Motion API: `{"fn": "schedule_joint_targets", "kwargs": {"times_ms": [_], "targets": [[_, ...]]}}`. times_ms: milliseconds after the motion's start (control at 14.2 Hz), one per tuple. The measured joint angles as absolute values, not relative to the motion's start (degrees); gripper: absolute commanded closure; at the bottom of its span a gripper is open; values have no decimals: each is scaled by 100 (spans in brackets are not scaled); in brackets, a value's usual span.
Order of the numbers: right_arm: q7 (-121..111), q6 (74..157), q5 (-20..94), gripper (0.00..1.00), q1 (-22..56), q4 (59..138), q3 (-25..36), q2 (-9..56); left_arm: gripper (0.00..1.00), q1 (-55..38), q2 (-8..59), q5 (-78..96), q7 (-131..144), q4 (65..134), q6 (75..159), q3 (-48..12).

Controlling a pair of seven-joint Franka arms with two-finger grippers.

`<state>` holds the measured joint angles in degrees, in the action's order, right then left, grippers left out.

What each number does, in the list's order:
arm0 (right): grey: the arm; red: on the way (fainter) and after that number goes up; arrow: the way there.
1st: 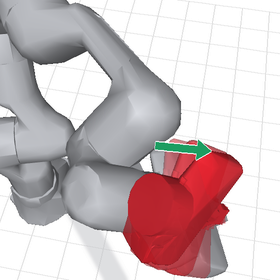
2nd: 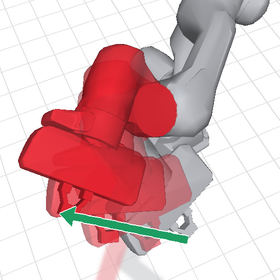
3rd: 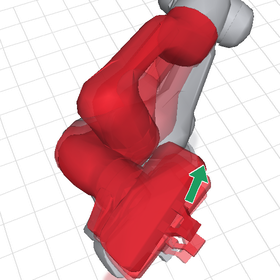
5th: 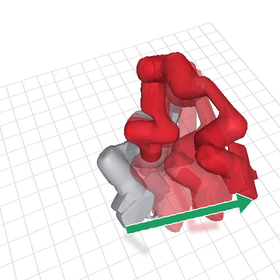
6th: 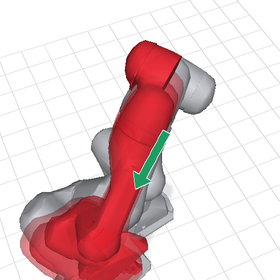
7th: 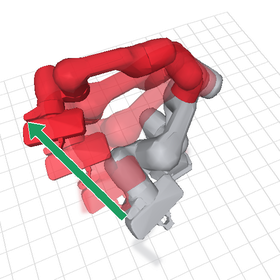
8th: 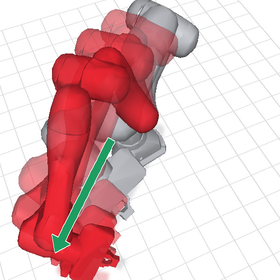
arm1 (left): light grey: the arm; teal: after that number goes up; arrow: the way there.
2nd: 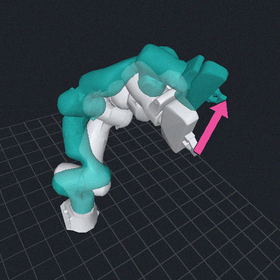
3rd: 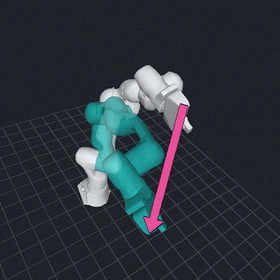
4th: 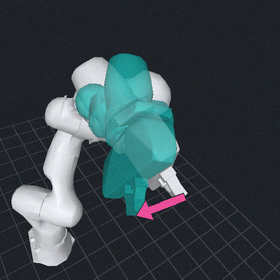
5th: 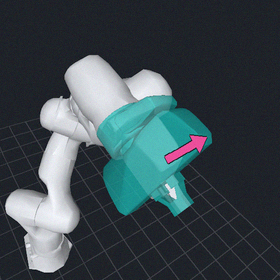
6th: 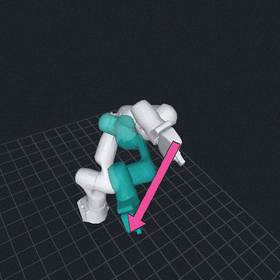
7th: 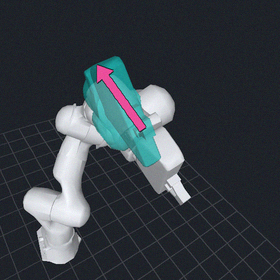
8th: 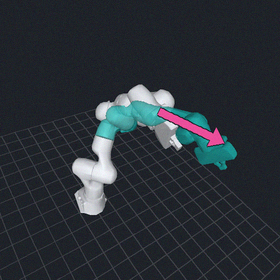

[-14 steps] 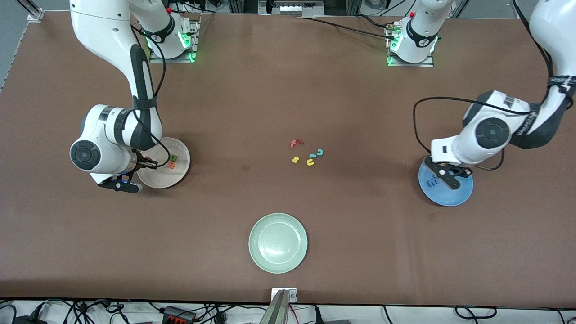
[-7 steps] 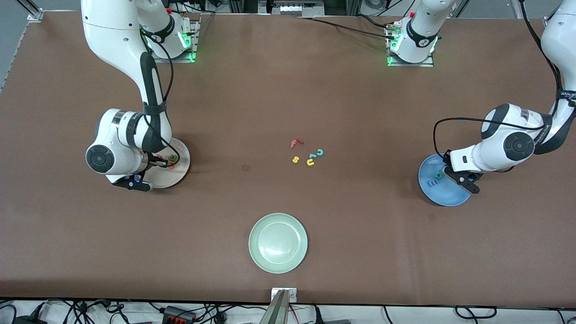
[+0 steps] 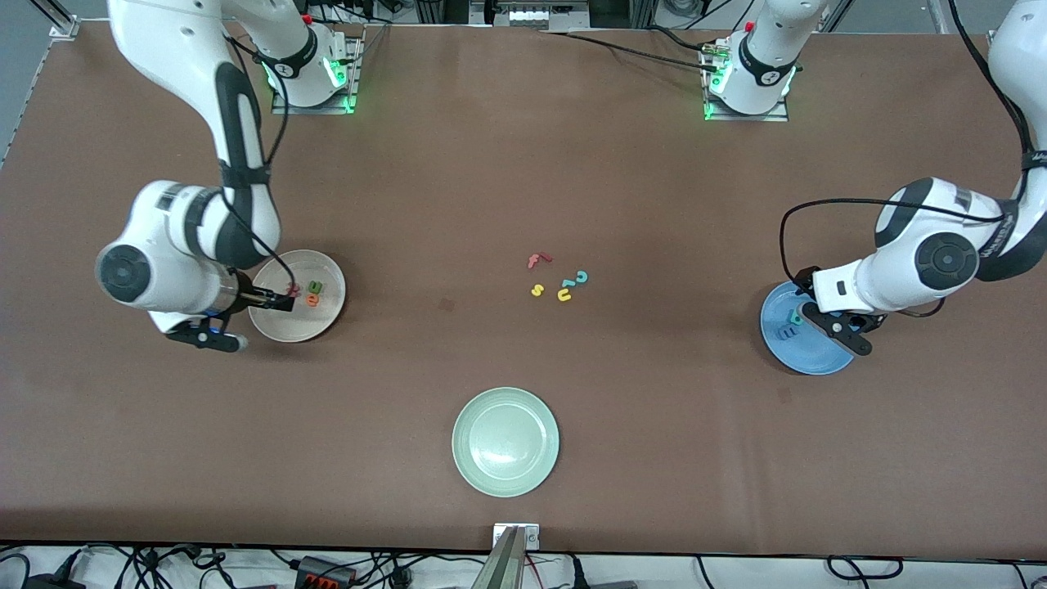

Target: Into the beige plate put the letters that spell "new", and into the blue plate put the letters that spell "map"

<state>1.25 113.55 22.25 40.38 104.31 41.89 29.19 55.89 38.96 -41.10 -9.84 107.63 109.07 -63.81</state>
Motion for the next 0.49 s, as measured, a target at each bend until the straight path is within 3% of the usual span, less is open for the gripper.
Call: {"fn": "schedule_joint_targets", "kwargs": {"times_ms": [282, 493], "targets": [[122, 9988, 2223, 0, 3964, 9442, 4436, 2585, 0, 5542, 3818, -3874, -158, 9854, 9552, -7120], [116, 9672, 2224, 0, 3842, 9009, 4465, 2582, 0, 5070, 3796, -3708, 528, 8999, 8442, -7418]]}}
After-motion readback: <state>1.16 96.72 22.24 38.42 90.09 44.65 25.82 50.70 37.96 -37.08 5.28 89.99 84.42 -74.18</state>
